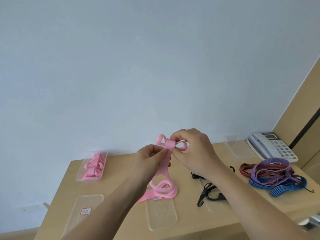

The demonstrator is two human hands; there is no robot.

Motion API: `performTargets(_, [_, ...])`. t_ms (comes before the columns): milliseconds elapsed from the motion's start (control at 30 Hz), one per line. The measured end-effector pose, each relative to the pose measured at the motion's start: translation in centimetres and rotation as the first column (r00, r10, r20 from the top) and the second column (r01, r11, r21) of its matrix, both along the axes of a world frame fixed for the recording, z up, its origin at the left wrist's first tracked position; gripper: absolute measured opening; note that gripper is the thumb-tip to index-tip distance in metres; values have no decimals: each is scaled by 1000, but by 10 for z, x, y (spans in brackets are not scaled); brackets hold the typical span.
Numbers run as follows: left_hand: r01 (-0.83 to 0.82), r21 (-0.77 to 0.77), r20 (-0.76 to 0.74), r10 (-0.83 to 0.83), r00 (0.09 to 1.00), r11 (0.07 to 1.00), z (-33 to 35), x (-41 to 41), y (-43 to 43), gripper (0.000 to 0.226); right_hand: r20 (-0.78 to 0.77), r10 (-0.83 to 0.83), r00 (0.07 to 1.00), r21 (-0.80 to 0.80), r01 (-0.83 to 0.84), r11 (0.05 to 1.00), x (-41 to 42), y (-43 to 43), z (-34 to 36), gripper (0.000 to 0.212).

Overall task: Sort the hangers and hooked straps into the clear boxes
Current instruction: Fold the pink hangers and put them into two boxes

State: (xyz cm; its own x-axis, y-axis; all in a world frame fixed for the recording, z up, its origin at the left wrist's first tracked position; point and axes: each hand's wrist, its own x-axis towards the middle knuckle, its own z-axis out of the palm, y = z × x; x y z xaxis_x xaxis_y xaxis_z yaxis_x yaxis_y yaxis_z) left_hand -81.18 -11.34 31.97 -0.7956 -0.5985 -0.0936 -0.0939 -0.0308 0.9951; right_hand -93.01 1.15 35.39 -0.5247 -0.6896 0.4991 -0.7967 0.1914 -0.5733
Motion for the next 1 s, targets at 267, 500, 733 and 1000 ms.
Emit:
performTargets(267, [141, -28, -59, -143, 988, 990, 3, 0, -3, 33, -103, -7, 995, -29, 4, 1000, -1, -3, -12, 19])
performTargets(500, [123, -18, -101, -125, 987, 992, 10, 0, -4, 32, -54, 18, 998, 2, -18, 1000, -2, 0, -3, 33])
performTargets(733, [46, 1, -116, -45, 992, 999, 10, 1, -3, 35, 168, 29, 985, 89, -45, 995, -4, -6, 2, 27])
performTargets(1000, [87, 53, -89, -82, 993, 995, 8, 5, -10, 40, 217, 78, 973, 71, -96, 993, 2, -6, 6, 15])
